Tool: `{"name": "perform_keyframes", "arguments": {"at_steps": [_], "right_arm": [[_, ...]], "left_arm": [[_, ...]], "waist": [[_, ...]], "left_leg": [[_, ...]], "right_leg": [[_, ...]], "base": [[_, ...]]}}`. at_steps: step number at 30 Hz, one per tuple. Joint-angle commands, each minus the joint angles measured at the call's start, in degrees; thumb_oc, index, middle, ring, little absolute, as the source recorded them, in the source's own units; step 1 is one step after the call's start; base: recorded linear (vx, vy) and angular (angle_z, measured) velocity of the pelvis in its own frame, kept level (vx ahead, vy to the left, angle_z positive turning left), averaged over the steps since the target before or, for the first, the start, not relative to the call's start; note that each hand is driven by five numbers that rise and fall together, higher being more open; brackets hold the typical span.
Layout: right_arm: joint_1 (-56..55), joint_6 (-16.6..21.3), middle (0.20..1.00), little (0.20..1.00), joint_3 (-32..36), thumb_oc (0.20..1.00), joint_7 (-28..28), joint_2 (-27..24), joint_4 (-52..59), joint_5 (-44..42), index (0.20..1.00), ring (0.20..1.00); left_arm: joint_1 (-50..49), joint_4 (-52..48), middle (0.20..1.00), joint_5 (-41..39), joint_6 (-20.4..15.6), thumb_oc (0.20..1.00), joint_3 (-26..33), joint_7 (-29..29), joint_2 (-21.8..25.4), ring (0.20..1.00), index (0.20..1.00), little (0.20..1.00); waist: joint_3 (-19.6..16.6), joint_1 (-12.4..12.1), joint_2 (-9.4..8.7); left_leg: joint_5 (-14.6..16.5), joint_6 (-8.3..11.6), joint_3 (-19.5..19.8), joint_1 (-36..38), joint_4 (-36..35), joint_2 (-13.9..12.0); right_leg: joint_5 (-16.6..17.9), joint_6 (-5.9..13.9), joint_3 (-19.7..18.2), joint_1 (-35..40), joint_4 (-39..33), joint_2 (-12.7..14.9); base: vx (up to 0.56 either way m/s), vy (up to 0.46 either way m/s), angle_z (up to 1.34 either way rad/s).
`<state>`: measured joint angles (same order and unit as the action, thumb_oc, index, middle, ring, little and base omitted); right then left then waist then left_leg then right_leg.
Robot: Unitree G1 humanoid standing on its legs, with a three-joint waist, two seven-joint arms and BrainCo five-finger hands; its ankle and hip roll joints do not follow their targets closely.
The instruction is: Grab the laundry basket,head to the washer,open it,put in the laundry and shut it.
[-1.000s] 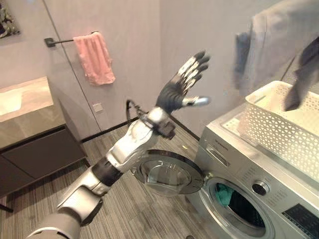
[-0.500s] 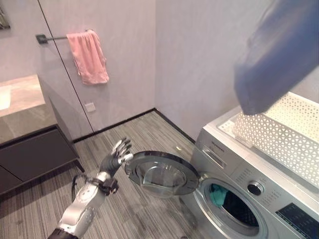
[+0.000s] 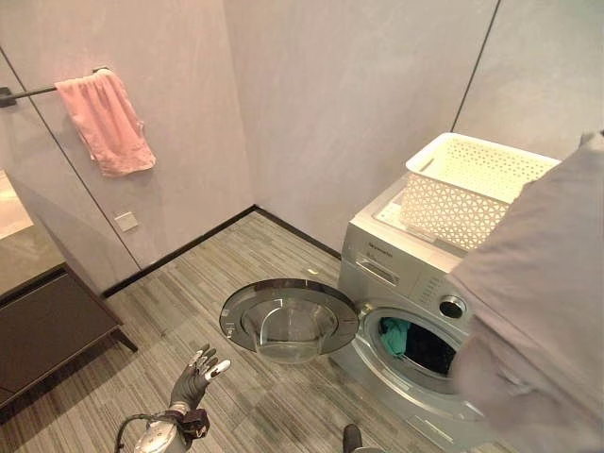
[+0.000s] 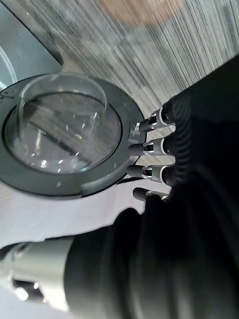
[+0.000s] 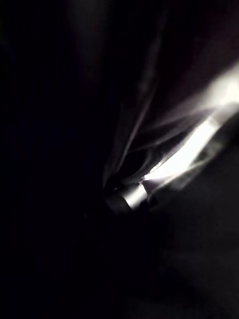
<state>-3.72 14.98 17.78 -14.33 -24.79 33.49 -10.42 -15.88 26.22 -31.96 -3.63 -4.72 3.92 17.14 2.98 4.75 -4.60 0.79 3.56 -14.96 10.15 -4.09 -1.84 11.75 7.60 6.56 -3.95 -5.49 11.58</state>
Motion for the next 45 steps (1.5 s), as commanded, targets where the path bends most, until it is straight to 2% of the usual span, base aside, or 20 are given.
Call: {"name": "perform_keyframes", "arguments": {"at_steps": [1,3,5,6,10,16,17,19,20,23,25,26,28,29,30,31,32,33,37,45], "right_arm": [[2.9,1.5,0.2,0.2,-4.8,0.2,6.8,-0.3,1.3,-5.2,0.2,0.2],[-2.4,0.2,0.2,0.2,-10.7,0.2,10.8,2.8,2.1,-7.9,0.2,0.2],[-4.0,-0.2,0.2,0.2,-12.7,0.2,11.7,3.6,1.5,-9.2,0.2,0.2],[-8.1,-1.9,0.2,0.2,-17.5,0.2,13.6,5.3,-2.5,-13.1,0.2,0.2],[-15.1,-4.6,0.2,0.2,-21.4,0.2,15.3,7.3,-9.7,-14.8,0.2,0.2],[-21.7,-7.5,0.2,0.2,-21.9,0.2,16.0,9.7,-27.9,-18.4,0.2,0.2],[-20.4,-7.8,0.2,0.2,-21.4,0.2,15.3,10.4,-34.9,-20.1,0.2,0.2],[-19.2,-7.8,0.2,0.2,-20.9,0.2,14.8,10.7,-38.0,-21.6,0.2,0.2],[-16.4,-7.6,0.2,0.2,-19.8,0.2,13.8,11.5,-43.9,-24.9,0.2,0.2],[-12.9,-6.9,0.2,0.2,-18.7,0.2,12.6,11.3,-48.0,-26.5,0.2,0.2],[-8.0,-5.2,0.2,0.2,-17.3,0.2,11.3,12.2,-52.7,-31.0,0.2,0.2],[-3.2,-3.6,0.2,0.2,-16.2,0.2,9.4,12.5,-56.3,-33.4,0.2,0.2],[-3.2,-3.6,0.2,0.2,-16.2,0.2,9.4,12.5,-56.3,-33.4,0.2,0.2],[3.1,-0.8,0.2,0.2,-14.3,0.2,6.5,13.0,-59.3,-35.3,0.2,0.2],[5.8,0.3,0.2,0.2,-13.7,0.2,5.4,13.3,-61.3,-36.8,0.2,0.2],[9.2,1.6,0.2,0.2,-12.6,0.2,4.4,13.4,-63.2,-38.5,0.2,0.2],[15.5,3.9,0.2,0.2,-10.3,0.2,1.6,13.3,-66.9,-40.4,0.2,0.2],[17.9,5.0,0.2,0.2,-9.5,0.2,0.4,13.1,-68.3,-41.0,0.2,0.2],[24.7,7.7,0.2,0.2,-7.3,0.2,-1.4,11.7,-71.3,-43.3,0.2,0.2],[37.5,12.2,0.2,0.2,-3.2,0.2,-4.3,6.2,-76.6,-48.8,0.2,0.2]], "left_arm": [[1.4,-1.4,1.0,2.8,-3.6,1.0,2.1,0.3,1.6,1.0,1.0,1.0],[1.4,0.3,1.0,2.7,-4.1,1.0,2.2,0.2,0.5,1.0,1.0,1.0],[1.7,0.8,1.0,2.8,-4.2,1.0,1.9,-0.1,0.4,1.0,1.0,1.0],[2.1,0.9,1.0,3.2,-4.3,1.0,1.2,-0.6,0.7,1.0,1.0,1.0],[2.4,1.4,1.0,4.4,-4.9,1.0,1.5,-1.6,1.5,1.0,1.0,1.0],[1.9,2.8,1.0,2.8,-6.2,1.0,2.8,-3.2,1.6,1.0,1.0,1.0],[2.2,2.9,1.0,1.6,-6.6,1.0,2.5,-3.3,1.4,1.0,1.0,1.0],[2.5,2.8,1.0,1.0,-6.7,1.0,2.1,-3.4,1.2,1.0,1.0,1.0],[3.2,2.6,1.0,-0.3,-6.7,1.0,1.3,-3.7,0.7,1.0,1.0,1.0],[4.3,2.4,1.0,-1.9,-7.0,1.0,0.1,-3.9,0.1,1.0,1.0,1.0],[5.4,1.9,1.0,-4.5,-7.1,1.0,-2.1,-3.9,-1.0,1.0,1.0,1.0],[6.1,0.6,1.0,-6.2,-7.4,1.0,-4.3,-4.1,-1.4,1.0,1.0,1.0],[6.1,0.6,1.0,-6.2,-7.4,1.0,-4.3,-4.1,-1.4,1.0,1.0,1.0],[7.0,-0.6,1.0,-8.6,-7.7,1.0,-7.2,-3.9,-2.0,1.0,1.0,1.0],[7.0,-0.8,1.0,-9.6,-7.8,1.0,-8.3,-3.7,-2.3,1.0,1.0,1.0],[7.6,-1.2,1.0,-10.4,-7.7,1.0,-9.3,-3.8,-2.5,1.0,1.0,1.0],[8.3,-1.6,1.0,-11.2,-7.8,1.0,-11.2,-3.6,-2.5,1.0,1.0,1.0],[8.7,-1.7,1.0,-11.3,-7.8,1.0,-12.0,-3.4,-2.4,1.0,1.0,1.0],[9.5,-2.2,1.0,-11.3,-7.8,1.0,-14.5,-2.8,-2.2,1.0,1.0,1.0],[10.0,-2.0,1.0,-10.8,-7.7,1.0,-17.5,-2.6,-1.7,1.0,1.0,1.0]], "waist": [[0.6,-0.2,-1.51],[1.1,-0.1,-1.8],[1.2,0.0,-1.98],[1.9,0.1,-2.39],[2.8,0.4,-2.75],[6.8,1.2,-1.66],[8.3,1.3,-0.97],[8.9,1.4,-0.53],[10.6,1.4,0.53],[12.0,1.5,1.85],[13.6,1.3,4.14],[15.0,1.0,6.16],[15.0,1.0,6.17],[16.5,0.3,8.73],[16.6,-0.4,10.12],[17.0,-0.4,10.44],[17.6,-1.3,11.78],[17.5,-2.0,12.57],[18.2,-3.0,13.69],[18.7,-6.1,16.19]], "left_leg": [[12.8,-5.7,1.9,-4.2,12.0,-0.8],[13.6,-6.4,1.6,-4.4,13.0,0.1],[13.7,-6.55,1.6,-4.7,13.4,0.4],[14.2,-6.98,1.6,-5.3,14.7,1.0],[14.6,-7.54,1.6,-6.4,16.2,1.9],[15.7,-8.17,1.8,-9.9,20.5,3.1],[15.9,-8.2,2.0,-11.7,22.3,3.4],[16.1,-8.24,2.1,-12.8,23.2,3.6],[16.2,-8.26,2.2,-15.0,24.9,3.8],[16.2,-8.2,2.4,-17.8,26.8,3.9],[15.9,-7.94,2.9,-22.2,28.6,4.0],[15.5,-7.65,3.5,-25.8,30.1,4.0],[15.5,-7.65,3.5,-25.8,30.1,4.0],[14.3,-6.99,4.4,-29.8,30.4,4.0],[15.1,-6.33,5.2,-30.1,30.3,3.4],[13.4,-6.47,5.1,-32.1,30.0,3.8],[12.6,-5.89,5.4,-33.6,29.5,3.7],[13.4,-5.32,6.2,-33.8,29.1,3.3],[11.5,-5.05,6.2,-37.1,28.7,3.4],[10.8,-3.7,8.2,-38.8,25.8,2.9]], "right_leg": [[-4.3,4.75,0.9,2.1,0.5,5.0],[-3.4,5.11,0.6,2.0,0.5,6.0],[-3.3,5.2,0.5,1.9,0.5,6.3],[-3.0,5.25,0.3,1.7,0.7,7.1],[-2.5,5.42,0.3,1.1,1.2,8.2],[-2.1,5.32,0.2,-1.0,3.5,10.4],[-1.8,5.29,0.4,-1.9,4.0,11.2],[-1.7,5.22,0.4,-2.5,4.2,11.5],[-1.5,5.1,0.5,-3.8,4.7,12.0],[-1.1,5.0,0.8,-5.6,5.1,12.5],[-0.8,4.83,1.5,-8.2,5.6,13.2],[-0.6,4.63,2.1,-10.6,6.0,13.6],[-0.6,4.63,2.1,-10.6,6.0,13.6],[-0.7,4.36,3.1,-13.0,6.0,13.8],[-1.7,4.77,3.3,-13.1,6.1,13.2],[-0.8,4.23,3.8,-14.8,6.0,13.8],[-1.1,4.14,4.2,-16.2,6.0,13.6],[-2.1,4.67,4.1,-16.2,6.0,13.0],[-1.5,4.05,4.6,-19.6,6.2,13.3],[-3.1,4.42,4.6,-22.1,6.8,12.4]], "base": [[-0.05,0.07,-0.33],[-0.09,0.117,-0.24],[-0.08,0.089,0.12],[-0.09,0.101,0.1],[-0.06,0.057,-0.02],[-0.1,0.08,0.07],[-0.06,0.03,0.01],[-0.1,0.04,0.07],[-0.14,0.046,0.16],[-0.12,0.023,0.01],[-0.17,-0.007,0.29],[-0.15,-0.025,0.77],[-0.12,-0.04,0.35],[-0.08,-0.075,-0.16],[-0.19,-0.106,-0.16],[-0.11,-0.104,0.23],[-0.08,-0.105,0.47],[0.01,-0.099,0.5],[-0.03,-0.063,-0.06],[0.02,-0.042,0.12]]}}
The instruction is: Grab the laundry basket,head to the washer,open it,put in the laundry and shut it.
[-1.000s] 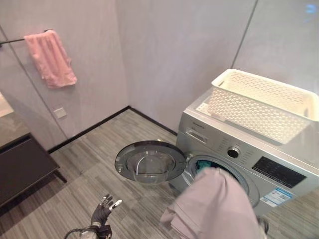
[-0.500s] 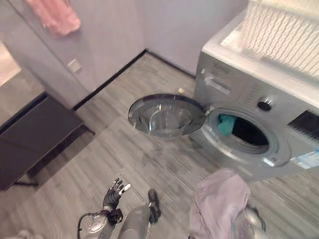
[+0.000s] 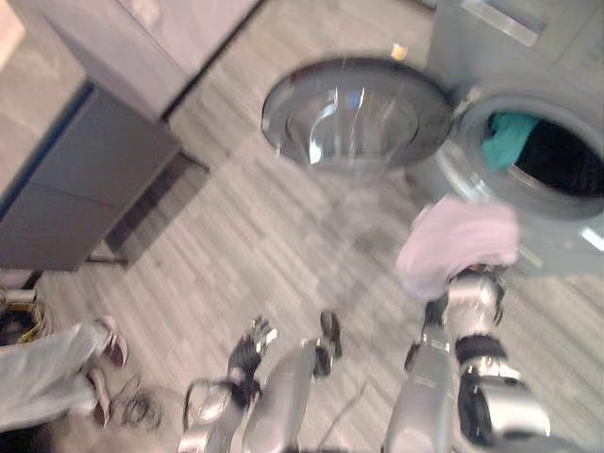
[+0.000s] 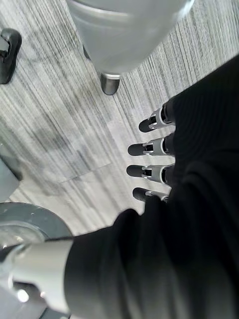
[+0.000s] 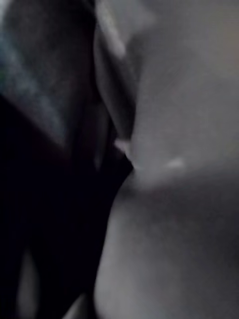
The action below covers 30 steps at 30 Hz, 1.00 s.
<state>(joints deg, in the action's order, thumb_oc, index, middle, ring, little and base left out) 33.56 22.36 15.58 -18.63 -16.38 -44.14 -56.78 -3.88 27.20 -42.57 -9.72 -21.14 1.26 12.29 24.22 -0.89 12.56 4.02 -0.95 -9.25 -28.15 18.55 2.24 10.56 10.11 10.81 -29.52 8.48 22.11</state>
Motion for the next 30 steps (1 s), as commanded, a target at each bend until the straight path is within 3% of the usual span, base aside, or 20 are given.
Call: {"name": "perform_keyframes", "arguments": {"at_steps": [1,14,22,30], "right_arm": [[1.6,5.0,0.2,0.2,-0.7,0.2,-0.1,-3.2,0.4,-3.4,0.2,0.2],[10.4,6.4,0.2,0.2,1.6,0.2,-0.3,-12.8,-6.3,-9.9,0.2,0.2],[14.7,7.0,0.2,0.2,4.3,0.2,0.4,-17.9,-10.6,-17.9,0.2,0.2],[23.8,4.6,0.2,0.2,-0.2,0.2,-0.4,-25.7,-17.8,-19.0,0.2,0.2]], "left_arm": [[-1.9,-2.9,1.0,-0.1,-1.6,1.0,-1.2,0.0,3.3,1.0,1.0,1.0],[-1.7,-2.7,1.0,0.1,-1.3,1.0,-2.4,-0.5,5.1,1.0,1.0,1.0],[-1.5,-2.6,1.0,-0.3,-0.7,1.0,-2.5,-0.9,6.3,1.0,1.0,1.0],[-0.9,-4.2,1.0,-2.1,-0.9,1.0,-2.1,-1.5,7.1,1.0,1.0,1.0]], "waist": [[-2.6,-0.8,-0.86],[-2.6,-3.1,0.4],[-1.2,-2.7,1.75],[-0.4,-3.0,3.35]], "left_leg": [[7.3,1.02,2.7,-0.8,3.1,-1.3],[5.0,2.47,5.5,-1.2,-1.4,-1.6],[3.5,4.16,6.4,-1.6,-4.0,-3.4],[1.2,5.15,5.3,-2.6,-7.6,-5.4]], "right_leg": [[-2.1,1.93,0.5,3.2,-7.1,1.8],[-5.2,1.31,1.6,1.2,-3.5,1.3],[-9.1,-0.01,1.2,-2.0,0.2,-0.4],[-12.5,-1.09,-1.2,-10.7,6.5,-2.2]], "base": [[0.04,-0.05,0.08],[0.04,-0.042,0.1],[0.05,-0.096,0.06],[0.05,-0.086,-0.09]]}}
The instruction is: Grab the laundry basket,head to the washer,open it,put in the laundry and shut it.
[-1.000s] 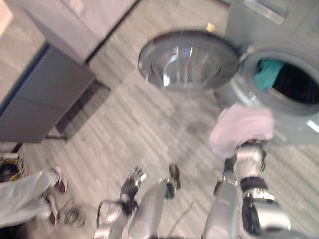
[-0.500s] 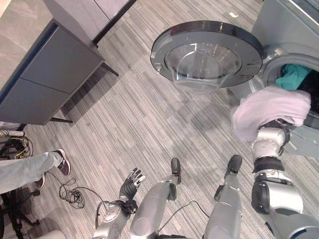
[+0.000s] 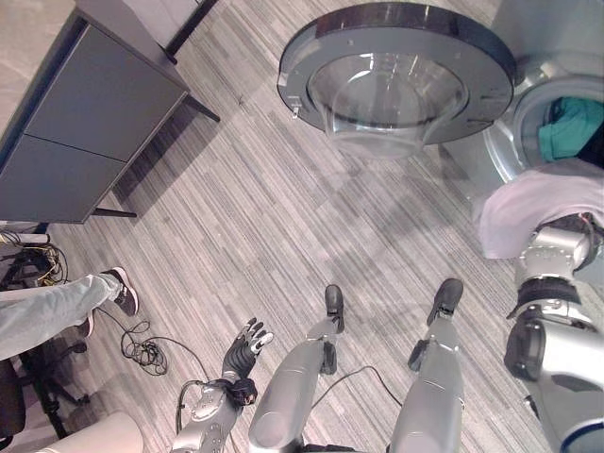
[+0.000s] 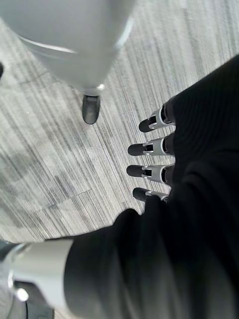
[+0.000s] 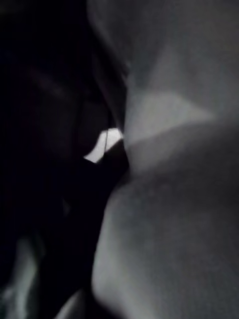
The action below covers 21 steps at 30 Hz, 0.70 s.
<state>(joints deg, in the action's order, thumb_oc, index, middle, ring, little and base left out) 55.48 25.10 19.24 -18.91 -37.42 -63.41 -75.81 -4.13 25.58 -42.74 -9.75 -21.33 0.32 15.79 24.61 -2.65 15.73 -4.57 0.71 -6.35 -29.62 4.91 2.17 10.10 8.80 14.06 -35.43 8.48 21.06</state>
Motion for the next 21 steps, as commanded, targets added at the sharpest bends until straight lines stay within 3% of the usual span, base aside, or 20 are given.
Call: {"name": "perform_keyframes", "arguments": {"at_steps": [1,5,10,14,17,19,21], "right_arm": [[3.2,1.7,0.2,0.2,-4.7,0.2,-0.3,-5.6,1.0,0.1,0.2,0.2],[7.0,0.7,0.2,0.2,-7.3,0.2,-0.7,-8.1,-0.8,0.0,0.2,0.2],[13.9,-1.4,0.2,0.2,-12.5,0.2,-1.8,-13.2,-3.1,1.3,0.2,0.2],[17.7,-3.2,0.2,0.2,-15.2,0.2,-2.3,-15.4,-6.1,0.5,0.2,0.2],[23.7,-2.9,0.2,0.2,-16.3,0.2,-2.4,-17.5,-7.8,-3.8,0.2,0.2],[27.5,-2.3,0.2,0.2,-18.8,0.2,-3.1,-19.1,-7.4,-4.1,0.2,0.2],[37.3,-4.5,0.2,0.2,-28.9,0.2,-7.0,-23.8,-7.6,2.2,0.2,0.2]], "left_arm": [[-0.6,-2.9,1.0,-2.3,-0.9,1.0,-2.0,-0.6,3.8,1.0,1.0,1.0],[-0.9,-4.8,1.0,-3.5,-0.8,1.0,-2.5,-0.5,4.1,1.0,1.0,1.0],[-0.5,-8.3,1.0,-4.7,-0.9,1.0,-3.6,-1.1,6.1,1.0,1.0,1.0],[0.2,-9.4,1.0,-4.4,-0.8,1.0,-4.2,-1.5,6.6,1.0,1.0,1.0],[0.0,-10.0,1.0,-4.3,-0.4,1.0,-3.2,-1.9,7.6,1.0,1.0,1.0],[-0.4,-10.1,1.0,-4.4,-0.4,1.0,-2.8,-2.0,8.2,1.0,1.0,1.0],[-1.4,-10.6,1.0,-4.6,-0.2,1.0,-2.0,-2.6,9.6,1.0,1.0,1.0]], "waist": [[-0.8,-1.4,0.24],[-0.4,-1.5,0.67],[1.5,-0.9,0.66],[2.9,0.1,-0.12],[3.0,-0.1,-0.82],[2.5,-0.7,-1.35],[1.5,-2.0,-2.78]], "left_leg": [[9.5,3.67,2.4,-1.2,5.6,-5.5],[8.8,4.21,2.7,-1.8,5.2,-6.0],[9.3,4.88,3.8,-6.0,10.2,-6.2],[9.4,4.93,1.1,-9.0,13.7,-8.3],[7.7,5.59,-0.4,-10.0,12.2,-9.7],[6.7,6.04,-0.6,-9.8,10.7,-9.9],[4.6,6.9,-0.1,-9.0,6.6,-10.0]], "right_leg": [[-12.5,0.13,-4.6,-5.6,7.4,-1.2],[-14.6,-0.48,-5.0,-7.8,11.1,-1.6],[-19.9,-2.9,-5.7,-12.4,21.1,-2.2],[-22.6,-4.79,-5.1,-15.1,25.3,-2.6],[-23.4,-5.74,-4.3,-17.4,26.7,-3.4],[-23.3,-5.81,-4.1,-17.9,26.4,-3.7],[-23.3,-5.93,-3.6,-18.5,25.8,-4.3]], "base": [[0.05,-0.098,-0.06],[0.04,-0.108,-0.02],[-0.01,-0.163,0.33],[0.0,-0.137,0.46],[0.02,-0.124,0.12],[0.02,-0.09,-0.02],[0.02,-0.117,0.09]]}}
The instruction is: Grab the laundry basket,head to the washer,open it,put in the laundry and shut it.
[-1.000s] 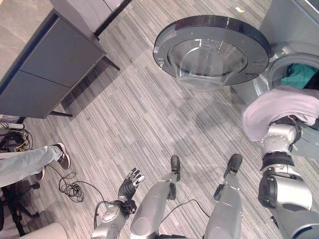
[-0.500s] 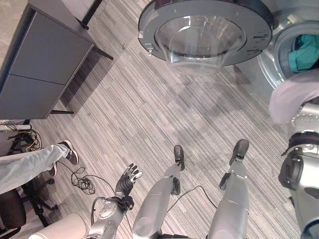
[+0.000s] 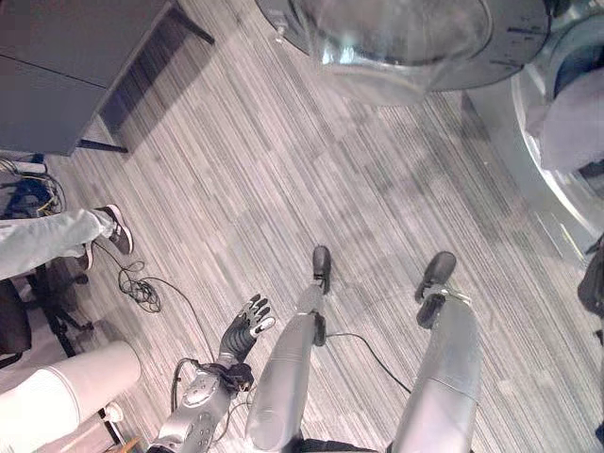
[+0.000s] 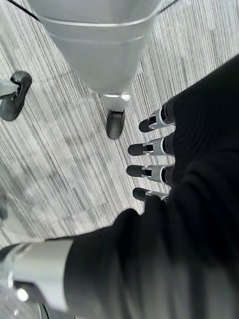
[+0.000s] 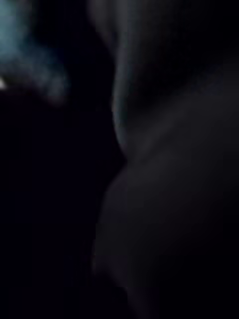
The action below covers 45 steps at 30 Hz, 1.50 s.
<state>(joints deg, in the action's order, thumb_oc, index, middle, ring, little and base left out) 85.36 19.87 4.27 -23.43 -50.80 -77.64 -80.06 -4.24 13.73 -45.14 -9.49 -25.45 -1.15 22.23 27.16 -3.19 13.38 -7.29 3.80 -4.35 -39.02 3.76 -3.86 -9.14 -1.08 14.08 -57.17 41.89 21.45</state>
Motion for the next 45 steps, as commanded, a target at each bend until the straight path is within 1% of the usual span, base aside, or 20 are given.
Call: {"name": "perform_keyframes", "arguments": {"at_steps": [1,2,5,8,10,11,12,15,19,20,22,23,24,25,26,28,35,39,44,45], "right_arm": [[14.9,-0.6,0.2,0.2,-21.2,0.2,-4.6,-13.3,6.6,10.9,0.2,0.2],[20.1,-2.6,0.2,0.2,-28.3,0.2,-6.0,-18.0,6.5,16.0,0.2,0.2],[29.6,-5.5,0.2,0.2,-39.9,0.2,-4.8,-22.3,2.9,18.8,0.2,0.2],[31.2,-6.4,0.2,0.2,-42.8,0.2,-2.9,-23.0,1.4,18.3,0.2,0.2],[25.1,-6.3,0.2,0.2,-39.2,0.2,0.4,-21.6,1.1,16.1,0.2,0.2],[21.1,-7.1,0.313,0.313,-36.8,0.313,2.5,-20.1,0.5,14.3,0.313,0.313],[15.9,-8.4,1.0,1.0,-33.7,1.0,5.2,-18.8,-0.4,13.1,1.0,1.0],[7.9,-13.3,1.0,1.0,-30.7,1.0,10.6,-15.4,-2.0,12.8,1.0,1.0],[-2.8,-11.9,1.0,1.0,-22.2,1.0,10.8,-9.2,-0.3,12.8,1.0,1.0],[-6.5,-8.2,1.0,1.0,-17.0,1.0,11.4,-4.4,3.2,8.4,1.0,1.0],[-12.1,-2.0,1.0,1.0,-10.3,1.0,10.9,0.8,11.5,4.4,1.0,1.0],[-12.7,-1.9,1.0,1.0,-9.8,1.0,10.6,1.0,12.0,4.6,1.0,1.0],[-16.1,4.5,1.0,1.0,-5.4,1.0,11.5,5.5,21.9,1.5,1.0,1.0],[-18.5,7.6,1.0,1.0,-2.8,1.0,11.9,7.8,26.7,0.8,1.0,1.0],[-18.9,7.7,1.0,1.0,-2.5,1.0,11.6,8.0,27.1,1.0,1.0,1.0],[-21.7,13.9,1.0,1.0,1.9,1.0,13.8,13.6,35.3,-1.8,1.0,1.0],[-27.2,17.8,1.0,1.0,6.2,1.0,18.3,23.3,42.0,-4.9,1.0,1.0],[-26.7,18.4,1.0,1.0,8.0,1.0,16.6,23.3,38.8,-5.5,1.0,1.0],[-20.9,18.6,1.0,1.0,8.8,1.0,12.4,16.8,33.5,-4.8,1.0,1.0],[-18.6,18.7,1.0,1.0,8.6,1.0,10.8,13.4,32.2,-4.2,1.0,1.0]], "left_arm": [[-2.2,1.0,1.0,-2.1,-0.3,1.0,2.5,-1.4,4.0,1.0,1.0,1.0],[-4.0,0.3,1.0,-1.9,0.3,1.0,3.2,-1.0,4.9,1.0,1.0,1.0],[-5.1,-2.4,1.0,-2.0,0.5,1.0,3.1,0.5,5.3,1.0,1.0,1.0],[-5.9,-3.7,1.0,-3.0,0.6,1.0,3.0,1.2,5.0,1.0,1.0,1.0],[-5.4,-2.2,1.0,-4.0,0.6,1.0,2.6,1.4,3.7,1.0,1.0,1.0],[-4.7,-2.1,1.0,-4.2,0.7,1.0,2.5,1.5,3.0,1.0,1.0,1.0],[-4.5,-1.6,1.0,-4.4,0.6,1.0,2.7,1.8,3.0,1.0,1.0,1.0],[-4.0,-2.0,1.0,-5.0,0.5,1.0,3.4,3.1,4.0,1.0,1.0,1.0],[-4.4,-2.3,1.0,-5.8,1.6,1.0,3.7,4.1,5.1,1.0,1.0,1.0],[-3.7,-1.3,1.0,-6.2,2.2,1.0,2.4,4.0,3.5,1.0,1.0,1.0],[-2.8,-0.2,1.0,-6.4,2.5,1.0,1.0,4.3,2.9,1.0,1.0,1.0],[-2.9,-0.2,1.0,-6.4,2.4,1.0,1.0,4.3,3.1,1.0,1.0,1.0],[-2.1,0.0,1.0,-6.6,2.5,1.0,-0.2,4.9,2.6,1.0,1.0,1.0],[-2.0,-0.4,1.0,-6.8,2.3,1.0,-0.9,5.3,2.8,1.0,1.0,1.0],[-2.1,-0.4,1.0,-6.8,2.3,1.0,-1.0,5.3,2.9,1.0,1.0,1.0],[-1.9,0.1,1.0,-7.2,2.4,1.0,-2.5,6.6,3.4,1.0,1.0,1.0],[-3.7,1.8,1.0,-7.0,2.6,1.0,-3.4,8.7,3.8,1.0,1.0,1.0],[-5.3,2.0,1.0,-7.3,2.7,1.0,-3.1,8.8,4.2,1.0,1.0,1.0],[-6.7,3.0,1.0,-7.5,2.6,1.0,-1.7,7.9,5.2,1.0,1.0,1.0],[-7.3,3.8,1.0,-7.1,2.6,1.0,-0.8,7.4,5.4,1.0,1.0,1.0]], "waist": [[-1.3,-1.9,-1.32],[-1.7,-1.8,-2.54],[-2.3,-1.1,-1.95],[-2.4,-0.7,-1.44],[-1.8,-0.5,-0.58],[-1.3,-0.4,-0.18],[-1.1,-0.3,-0.52],[-0.3,-0.5,-0.89],[1.2,0.1,-0.99],[1.7,0.5,-0.32],[2.3,0.9,0.04],[2.3,0.8,-0.06],[2.6,1.3,0.53],[2.6,1.4,0.81],[2.6,1.4,0.69],[2.6,1.6,1.4],[2.6,1.8,1.95],[2.3,1.7,2.56],[1.1,0.6,3.69],[0.4,0.2,3.96]], "left_leg": [[5.9,4.25,-1.5,0.8,5.7,-4.1],[4.4,4.66,-0.5,1.3,2.1,-4.5],[1.9,5.18,-0.6,2.9,-3.4,-4.9],[1.0,5.3,-1.2,4.0,-5.8,-5.1],[0.7,5.3,-1.3,5.1,-6.8,-5.0],[0.6,5.22,-1.3,5.4,-6.9,-5.0],[0.7,5.15,-1.2,5.8,-7.1,-5.0],[0.8,5.04,-1.2,6.0,-6.9,-4.8],[1.4,4.57,-1.0,6.6,-6.1,-4.6],[1.8,4.29,-1.0,7.0,-5.9,-4.3],[2.4,3.91,-0.8,7.9,-5.4,-3.9],[2.4,3.91,-0.7,8.0,-5.4,-3.9],[3.0,3.61,-0.8,8.6,-4.9,-3.6],[3.4,3.41,-0.8,8.7,-4.5,-3.4],[3.4,3.4,-0.7,8.8,-4.4,-3.4],[4.3,3.0,-0.7,9.1,-3.3,-2.9],[5.6,2.48,-1.1,8.7,-1.4,-1.8],[6.0,2.39,-1.1,8.0,-0.5,-1.2],[5.4,2.65,-0.8,7.0,-0.9,-0.8],[4.8,2.88,-0.7,7.0,-1.6,-1.0]], "right_leg": [[-4.2,3.77,-3.3,2.6,-7.6,-4.9],[-4.7,3.55,-2.9,1.7,-7.6,-5.2],[-5.6,3.48,-2.3,0.3,-6.9,-5.1],[-6.0,3.48,-2.1,0.0,-6.4,-5.1],[-5.8,3.48,-2.1,0.2,-6.4,-5.5],[-5.7,3.46,-2.1,0.2,-6.4,-5.6],[-5.6,3.46,-2.1,0.5,-6.6,-5.7],[-5.0,3.52,-2.0,0.8,-7.0,-5.8],[-3.9,4.07,-2.2,2.2,-8.2,-6.0],[-3.7,4.23,-2.6,2.9,-8.6,-6.2],[-3.4,4.6,-2.8,4.2,-9.1,-6.1],[-3.4,4.61,-2.7,4.4,-9.2,-6.1],[-3.0,4.87,-2.9,5.2,-9.6,-6.0],[-2.8,5.07,-3.1,5.5,-9.7,-5.9],[-2.8,5.09,-3.1,5.6,-9.7,-5.9],[-2.2,5.44,-3.6,6.6,-10.2,-5.6],[-0.1,6.49,-4.9,8.1,-12.9,-5.4],[0.6,6.79,-5.3,8.6,-13.8,-4.9],[0.6,6.99,-5.6,8.3,-14.2,-4.6],[0.3,6.99,-5.6,8.0,-14.1,-4.6]], "base": [[0.02,-0.167,0.09],[0.02,-0.157,-0.04],[0.02,-0.076,0.04],[0.01,-0.006,0.06],[0.0,-0.006,-0.01],[-0.02,-0.007,-0.1],[-0.03,-0.013,-0.13],[-0.03,-0.012,-0.13],[-0.02,0.037,0.01],[-0.01,0.083,-0.05],[-0.01,0.099,-0.04],[-0.01,0.117,-0.05],[-0.01,0.109,-0.06],[-0.01,0.108,-0.02],[-0.01,0.099,-0.03],[-0.02,0.12,-0.03],[-0.03,0.083,-0.08],[-0.03,0.062,-0.03],[0.0,0.0,0.06],[0.03,-0.03,0.06]]}}
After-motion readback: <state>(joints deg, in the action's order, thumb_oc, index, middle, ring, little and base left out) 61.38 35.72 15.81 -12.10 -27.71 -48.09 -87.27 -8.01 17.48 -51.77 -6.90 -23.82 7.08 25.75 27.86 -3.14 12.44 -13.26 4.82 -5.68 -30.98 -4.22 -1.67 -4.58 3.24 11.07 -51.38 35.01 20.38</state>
